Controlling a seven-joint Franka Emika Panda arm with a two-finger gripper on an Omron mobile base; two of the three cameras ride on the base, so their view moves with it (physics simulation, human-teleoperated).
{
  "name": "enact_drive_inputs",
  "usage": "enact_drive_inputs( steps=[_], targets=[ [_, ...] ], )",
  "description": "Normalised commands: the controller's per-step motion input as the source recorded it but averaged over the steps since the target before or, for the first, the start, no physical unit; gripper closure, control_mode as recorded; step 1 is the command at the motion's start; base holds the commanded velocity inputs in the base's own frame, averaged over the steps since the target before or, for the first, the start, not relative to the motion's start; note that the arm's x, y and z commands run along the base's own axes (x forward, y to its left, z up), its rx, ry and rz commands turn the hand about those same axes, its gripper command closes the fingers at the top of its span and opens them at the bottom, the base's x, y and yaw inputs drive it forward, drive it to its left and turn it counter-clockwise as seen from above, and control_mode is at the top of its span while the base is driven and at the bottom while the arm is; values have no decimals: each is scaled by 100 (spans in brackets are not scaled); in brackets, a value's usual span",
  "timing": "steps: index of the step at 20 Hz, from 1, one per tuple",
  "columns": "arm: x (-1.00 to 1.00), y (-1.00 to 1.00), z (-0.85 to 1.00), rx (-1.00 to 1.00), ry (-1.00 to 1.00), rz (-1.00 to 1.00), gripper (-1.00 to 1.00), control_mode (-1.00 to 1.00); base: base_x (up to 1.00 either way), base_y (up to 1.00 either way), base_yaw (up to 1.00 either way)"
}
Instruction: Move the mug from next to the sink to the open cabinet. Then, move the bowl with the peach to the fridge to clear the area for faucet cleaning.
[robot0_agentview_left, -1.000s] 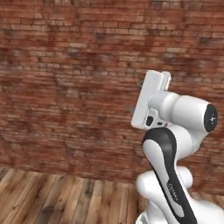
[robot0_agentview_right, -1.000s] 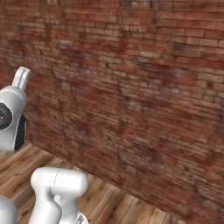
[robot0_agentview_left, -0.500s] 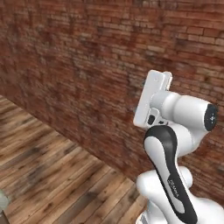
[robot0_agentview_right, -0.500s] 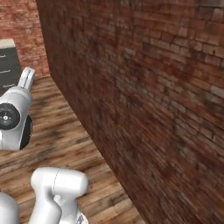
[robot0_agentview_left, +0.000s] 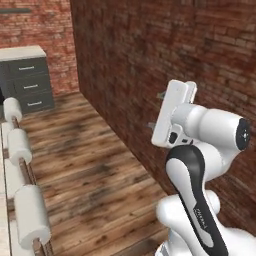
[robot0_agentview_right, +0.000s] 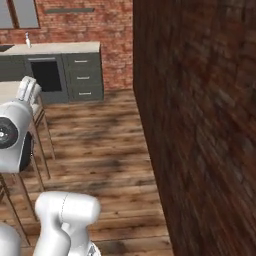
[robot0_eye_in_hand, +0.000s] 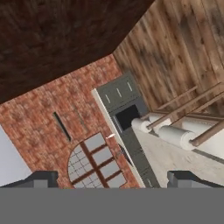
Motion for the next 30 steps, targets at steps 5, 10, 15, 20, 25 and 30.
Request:
enact_drive_inputs(
  steps=[5,10,15,20,25,30],
  targets=[
    [0,0,0,0,0,0,-100,100,100,0,22],
    [0,0,0,0,0,0,-100,100,100,0,12],
    [0,0,0,0,0,0,-100,100,100,-9,0],
    [0,0,0,0,0,0,-100,100,100,-9,0],
    [0,0,0,0,0,0,-100,100,100,0,-5],
    [0,0,0,0,0,0,-100,100,100,0,-8]
  ],
)
